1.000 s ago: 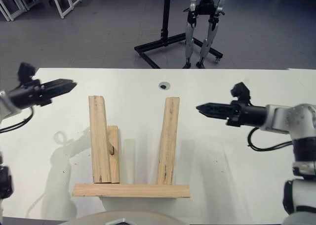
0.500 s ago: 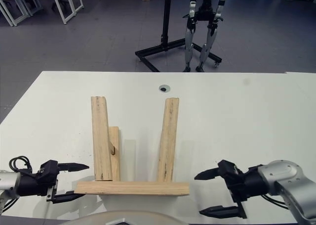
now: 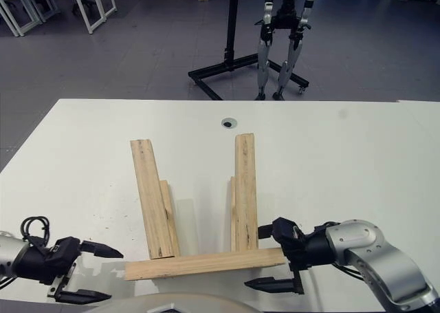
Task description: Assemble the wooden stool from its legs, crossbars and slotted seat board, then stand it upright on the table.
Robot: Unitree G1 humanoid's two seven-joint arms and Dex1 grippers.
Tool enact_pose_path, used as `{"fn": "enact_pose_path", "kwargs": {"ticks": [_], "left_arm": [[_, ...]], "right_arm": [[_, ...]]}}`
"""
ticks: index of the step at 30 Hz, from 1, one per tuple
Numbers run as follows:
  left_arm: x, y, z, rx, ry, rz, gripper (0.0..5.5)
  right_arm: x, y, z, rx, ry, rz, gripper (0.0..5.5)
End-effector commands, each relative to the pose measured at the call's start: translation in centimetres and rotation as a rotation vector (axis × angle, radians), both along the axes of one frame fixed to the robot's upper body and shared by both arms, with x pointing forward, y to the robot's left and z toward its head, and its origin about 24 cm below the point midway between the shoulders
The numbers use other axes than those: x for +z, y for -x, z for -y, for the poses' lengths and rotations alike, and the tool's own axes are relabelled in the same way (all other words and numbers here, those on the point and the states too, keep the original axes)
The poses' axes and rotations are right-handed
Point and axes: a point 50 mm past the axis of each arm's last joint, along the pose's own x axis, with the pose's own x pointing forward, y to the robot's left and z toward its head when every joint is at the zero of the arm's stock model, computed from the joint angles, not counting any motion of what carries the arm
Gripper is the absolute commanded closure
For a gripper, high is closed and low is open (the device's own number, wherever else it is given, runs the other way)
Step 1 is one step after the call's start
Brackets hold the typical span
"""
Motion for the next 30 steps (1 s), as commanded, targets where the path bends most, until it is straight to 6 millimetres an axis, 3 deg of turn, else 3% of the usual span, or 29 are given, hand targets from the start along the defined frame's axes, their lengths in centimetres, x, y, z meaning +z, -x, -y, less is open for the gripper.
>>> {"fn": "enact_pose_path", "kwargs": {"ticks": [1,4,14,18,25,30], "left_arm": [[0.3,-0.7,3.0,0.044,0.084,0.078,1.39],[0.0,-0.8,4.1,0.085,0.109,0.1,1.39],[-1.3,-1.1,6.0,0.127,0.093,0.04,1.39],[-1.1,-2.2,6.3,0.169,0.095,0.064,2.18],[0.9,-4.6,6.2,0.308,0.164,0.085,3.34],[2.1,-6.2,5.4,0.36,0.163,-0.135,3.41]], "right_arm": [[0.2,-0.3,0.2,-0.003,0.018,0.015,0.01],[0.3,-0.4,0.5,-0.003,0.03,0.006,0.32],[0.5,-1.1,1.9,-0.022,0.059,-0.021,2.47],[0.9,-1.1,1.2,-0.022,0.017,-0.039,3.31],[2.2,-1.6,-0.2,-0.079,-0.075,-0.063,3.49],[4.0,-2.7,-0.6,-0.169,-0.147,-0.136,3.64]]}}
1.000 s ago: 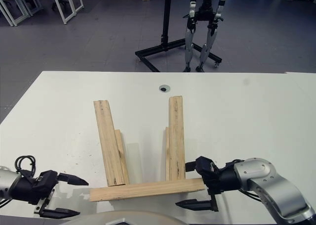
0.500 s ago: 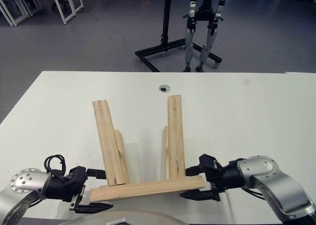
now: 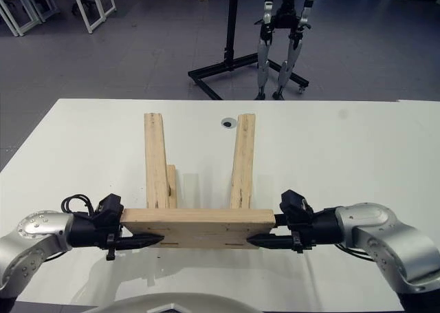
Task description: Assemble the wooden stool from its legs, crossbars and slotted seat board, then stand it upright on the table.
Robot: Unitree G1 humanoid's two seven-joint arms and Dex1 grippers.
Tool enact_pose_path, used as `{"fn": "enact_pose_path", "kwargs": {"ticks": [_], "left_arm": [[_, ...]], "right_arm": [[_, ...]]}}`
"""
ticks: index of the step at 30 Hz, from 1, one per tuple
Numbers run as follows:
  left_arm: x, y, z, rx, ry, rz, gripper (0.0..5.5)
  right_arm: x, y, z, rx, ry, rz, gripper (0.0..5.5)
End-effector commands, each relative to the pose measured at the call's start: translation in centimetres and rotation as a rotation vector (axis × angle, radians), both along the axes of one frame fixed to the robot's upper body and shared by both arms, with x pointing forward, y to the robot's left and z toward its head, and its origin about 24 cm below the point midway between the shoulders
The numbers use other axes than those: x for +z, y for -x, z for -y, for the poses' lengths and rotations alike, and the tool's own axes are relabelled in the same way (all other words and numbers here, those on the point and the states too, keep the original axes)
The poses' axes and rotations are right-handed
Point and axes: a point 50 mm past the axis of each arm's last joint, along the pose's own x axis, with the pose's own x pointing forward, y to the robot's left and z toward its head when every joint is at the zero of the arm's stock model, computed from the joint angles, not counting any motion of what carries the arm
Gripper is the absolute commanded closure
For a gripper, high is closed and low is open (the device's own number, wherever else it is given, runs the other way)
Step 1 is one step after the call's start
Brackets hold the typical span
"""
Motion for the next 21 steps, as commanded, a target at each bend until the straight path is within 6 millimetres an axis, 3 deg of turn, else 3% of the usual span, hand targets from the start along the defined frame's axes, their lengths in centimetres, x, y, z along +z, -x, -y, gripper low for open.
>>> {"fn": "enact_pose_path", "kwargs": {"ticks": [1,3,6,7,11,16,21], "left_arm": [[0.9,-1.5,-0.4,0.067,0.013,-0.165,3.41],[1.6,-2.3,-0.2,0.08,0.031,-0.232,3.41],[3.0,-2.6,0.4,0.027,0.123,-0.322,3.41],[3.5,-2.4,0.5,-0.02,0.173,-0.38,3.02],[6.2,-3.0,-0.1,-0.157,0.308,-0.548,2.83],[9.7,-5.9,-0.6,-0.217,0.475,-0.615,2.83],[10.2,-7.8,-0.4,-0.176,0.505,-0.716,2.83]], "right_arm": [[1.8,-0.3,-1.4,0.005,-0.111,-0.053,3.64],[2.7,-0.5,-2.1,-0.011,-0.073,-0.053,3.64],[3.7,-1.8,-2.4,-0.048,-0.109,-0.184,3.64],[3.9,-2.1,-2.4,-0.053,-0.128,-0.229,3.64],[5.2,-2.3,-2.4,0.023,-0.314,-0.602,3.64],[8.1,-5.3,-1.2,0.11,-0.477,-0.813,3.64],[9.0,-8.8,-1.1,0.075,-0.542,-0.982,3.64]]}}
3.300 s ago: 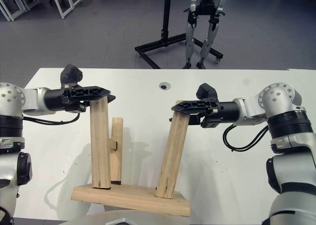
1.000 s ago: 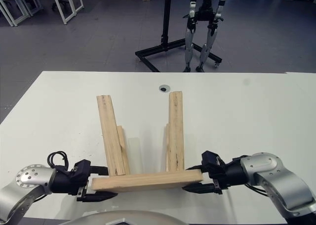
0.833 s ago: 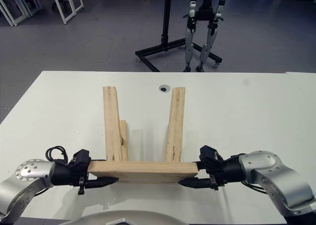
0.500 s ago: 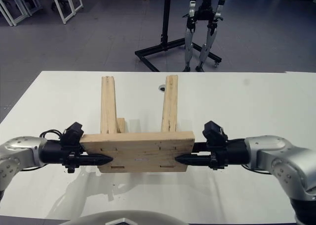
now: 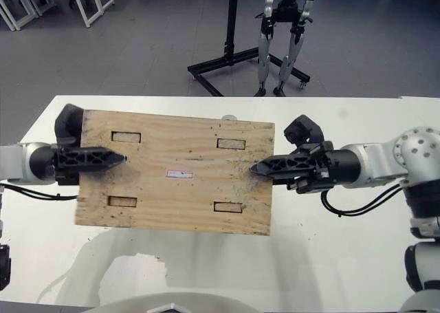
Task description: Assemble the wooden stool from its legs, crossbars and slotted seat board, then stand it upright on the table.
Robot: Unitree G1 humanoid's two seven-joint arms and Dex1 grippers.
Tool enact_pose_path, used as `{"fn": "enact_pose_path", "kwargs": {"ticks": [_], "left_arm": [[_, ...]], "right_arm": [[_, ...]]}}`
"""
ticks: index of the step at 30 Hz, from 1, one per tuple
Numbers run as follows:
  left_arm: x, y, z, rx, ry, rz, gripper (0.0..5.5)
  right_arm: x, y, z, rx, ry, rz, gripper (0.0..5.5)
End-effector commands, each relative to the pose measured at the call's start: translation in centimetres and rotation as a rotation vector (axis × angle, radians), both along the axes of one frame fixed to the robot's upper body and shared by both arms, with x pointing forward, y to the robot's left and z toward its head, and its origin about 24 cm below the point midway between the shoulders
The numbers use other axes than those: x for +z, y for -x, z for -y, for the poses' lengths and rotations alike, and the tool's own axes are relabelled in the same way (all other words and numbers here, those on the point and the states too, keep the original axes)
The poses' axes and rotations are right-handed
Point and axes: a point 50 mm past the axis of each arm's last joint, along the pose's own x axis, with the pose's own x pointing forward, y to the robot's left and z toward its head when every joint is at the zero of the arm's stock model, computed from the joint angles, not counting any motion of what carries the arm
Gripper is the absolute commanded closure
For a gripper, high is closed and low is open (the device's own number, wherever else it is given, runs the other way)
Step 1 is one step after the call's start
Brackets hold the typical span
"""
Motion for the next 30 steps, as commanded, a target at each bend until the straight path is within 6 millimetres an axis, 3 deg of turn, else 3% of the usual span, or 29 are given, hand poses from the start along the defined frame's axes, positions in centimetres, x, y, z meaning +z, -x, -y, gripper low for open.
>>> {"fn": "enact_pose_path", "kwargs": {"ticks": [1,5,9,11,17,21,30], "left_arm": [[0.3,-1.1,0.2,0.01,-0.008,-0.052,2.83],[-1.2,-1.9,0.1,0.061,-0.086,-0.128,2.35],[-2.6,-2.1,-0.1,0.083,-0.149,-0.177,1.55],[-2.9,-2.4,-0.5,0.105,-0.161,-0.197,1.16],[-1.6,-3.2,-2.9,0.195,-0.08,-0.203,0.06],[-0.3,-3.5,-4.3,0.243,-0.017,-0.186,0.06],[-3.6,-2.0,-6.4,0.345,-0.041,-0.265,0.06]], "right_arm": [[1.2,-2.3,-0.3,-0.02,-0.061,-0.084,3.64],[0.5,-3.5,0.1,-0.102,-0.03,-0.127,3.64],[-0.6,-3.8,0.6,-0.155,0.011,-0.163,2.69],[-1.1,-3.7,0.8,-0.17,0.029,-0.177,2.64],[-1.9,-2.7,1.9,-0.191,0.077,-0.187,2.64],[-2.0,-1.8,2.8,-0.204,0.099,-0.183,2.64],[-0.9,-1.8,4.6,-0.305,0.136,-0.129,2.64]]}}
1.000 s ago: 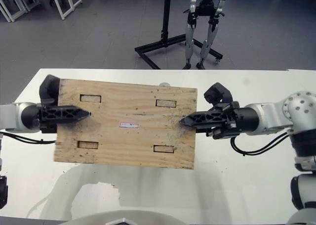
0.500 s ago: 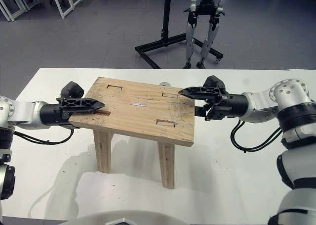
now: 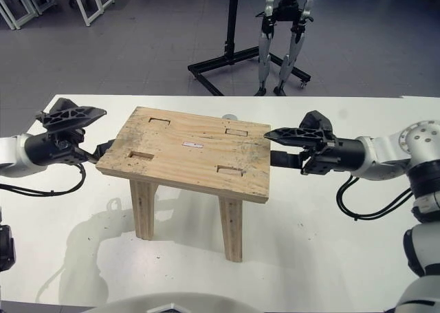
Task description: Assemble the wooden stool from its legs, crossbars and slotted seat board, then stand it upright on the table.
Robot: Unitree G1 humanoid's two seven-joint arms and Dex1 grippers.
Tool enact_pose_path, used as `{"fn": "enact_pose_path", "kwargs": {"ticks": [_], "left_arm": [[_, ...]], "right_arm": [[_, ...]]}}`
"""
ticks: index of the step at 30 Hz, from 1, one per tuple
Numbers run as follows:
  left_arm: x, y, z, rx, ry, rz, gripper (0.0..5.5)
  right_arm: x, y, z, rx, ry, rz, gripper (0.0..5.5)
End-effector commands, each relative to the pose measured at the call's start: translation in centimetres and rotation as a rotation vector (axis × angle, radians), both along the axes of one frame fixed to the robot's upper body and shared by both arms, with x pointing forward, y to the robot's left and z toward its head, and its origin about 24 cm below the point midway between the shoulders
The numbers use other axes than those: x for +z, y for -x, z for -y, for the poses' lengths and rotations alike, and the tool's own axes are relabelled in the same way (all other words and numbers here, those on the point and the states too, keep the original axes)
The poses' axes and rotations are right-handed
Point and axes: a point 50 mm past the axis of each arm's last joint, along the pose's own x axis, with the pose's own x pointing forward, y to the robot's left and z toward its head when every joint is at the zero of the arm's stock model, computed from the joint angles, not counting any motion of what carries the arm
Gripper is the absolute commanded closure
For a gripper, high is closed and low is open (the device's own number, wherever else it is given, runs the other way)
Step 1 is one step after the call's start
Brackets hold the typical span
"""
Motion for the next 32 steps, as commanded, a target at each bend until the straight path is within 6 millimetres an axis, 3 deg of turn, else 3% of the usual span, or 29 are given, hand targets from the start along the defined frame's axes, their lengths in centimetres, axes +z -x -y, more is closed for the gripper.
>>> {"fn": "enact_pose_path", "kwargs": {"ticks": [1,6,11,13,14,16,18,21,25,32], "left_arm": [[-1.2,0.7,-1.5,0.067,-0.024,-0.046,0.06],[-1.8,0.2,-3.8,0.233,-0.043,-0.049,0.06],[-4.0,-2.8,-4.6,0.653,-0.443,0.22,0.06],[-6.0,-4.0,-3.1,0.789,-0.637,0.303,0.06],[-6.8,-4.4,-1.6,0.839,-0.685,0.352,0.06],[-8.1,-4.8,1.2,0.883,-0.785,0.439,0.06],[-10.1,-5.0,3.4,0.871,-0.871,0.498,0.06],[-11.7,-4.9,5.7,0.863,-0.862,0.539,0.06],[-11.9,-5.4,6.6,0.92,-0.884,0.602,0.06],[-10.8,-5.6,7.3,1.044,-0.915,0.662,0.06]], "right_arm": [[0.3,0.6,1.3,-0.039,0.064,0.015,2.64],[-1.1,1.8,3.4,-0.119,0.133,-0.024,2.64],[-2.1,-0.9,4.2,-0.448,0.233,0.365,2.64],[-2.6,-3.5,2.8,-0.722,0.348,0.554,2.64],[-2.9,-4.5,2.3,-0.898,0.517,0.674,2.64],[-4.0,-5.1,0.4,-1.043,0.639,0.78,2.64],[-6.2,-5.3,-2.2,-1.053,0.812,0.887,2.64],[-9.4,-5.7,-4.6,-1.063,0.995,0.933,2.64],[-11.9,-5.5,-5.9,-1.026,1.145,1.018,2.64],[-12.4,-4.7,-6.8,-1.052,1.163,1.042,2.64]]}}
